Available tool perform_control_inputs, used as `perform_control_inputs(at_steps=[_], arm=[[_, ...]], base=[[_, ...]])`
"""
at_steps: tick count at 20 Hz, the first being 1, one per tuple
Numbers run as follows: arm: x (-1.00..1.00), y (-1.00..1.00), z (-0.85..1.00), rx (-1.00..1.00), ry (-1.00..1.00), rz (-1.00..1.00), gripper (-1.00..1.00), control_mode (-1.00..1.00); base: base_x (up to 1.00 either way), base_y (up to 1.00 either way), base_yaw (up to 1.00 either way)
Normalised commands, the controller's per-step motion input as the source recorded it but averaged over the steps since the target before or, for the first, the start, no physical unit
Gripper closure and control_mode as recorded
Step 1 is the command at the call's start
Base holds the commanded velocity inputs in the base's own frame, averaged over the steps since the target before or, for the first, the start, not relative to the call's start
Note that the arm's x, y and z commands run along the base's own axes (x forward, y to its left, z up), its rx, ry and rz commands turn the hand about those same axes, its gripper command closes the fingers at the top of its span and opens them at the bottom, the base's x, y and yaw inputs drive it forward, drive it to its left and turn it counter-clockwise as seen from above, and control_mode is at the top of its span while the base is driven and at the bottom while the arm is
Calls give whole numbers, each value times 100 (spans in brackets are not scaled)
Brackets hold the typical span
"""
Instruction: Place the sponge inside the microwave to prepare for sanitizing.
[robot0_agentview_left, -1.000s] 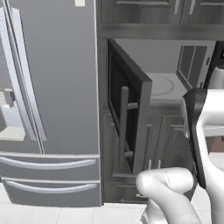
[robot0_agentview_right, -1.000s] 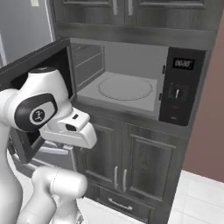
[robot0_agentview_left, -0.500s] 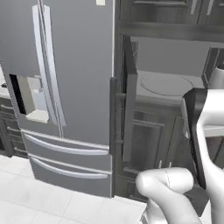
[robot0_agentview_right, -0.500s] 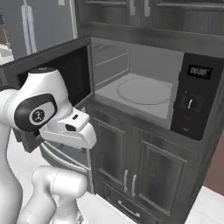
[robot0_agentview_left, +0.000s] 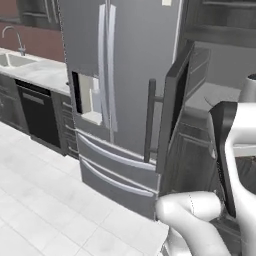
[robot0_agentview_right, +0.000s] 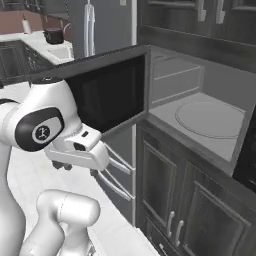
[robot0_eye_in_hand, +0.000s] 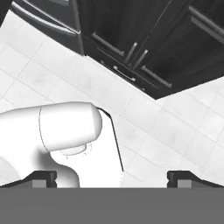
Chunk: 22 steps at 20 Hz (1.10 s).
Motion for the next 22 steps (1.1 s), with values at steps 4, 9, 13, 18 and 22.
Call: perform_control_inputs(at_steps=[4,9,13,18,22], arm=[[0,0,0,0,0,0,-100,100],[0,0,0,0,0,0,-100,100],[0,0,0,0,0,0,-100,100],[0,0,0,0,0,0,-100,100],[0,0,0,0,0,0,-100,100]], base=[[-50,6,51],[-97,30,45],[-70,44,46],[-33,40,51],[0,47,60]])
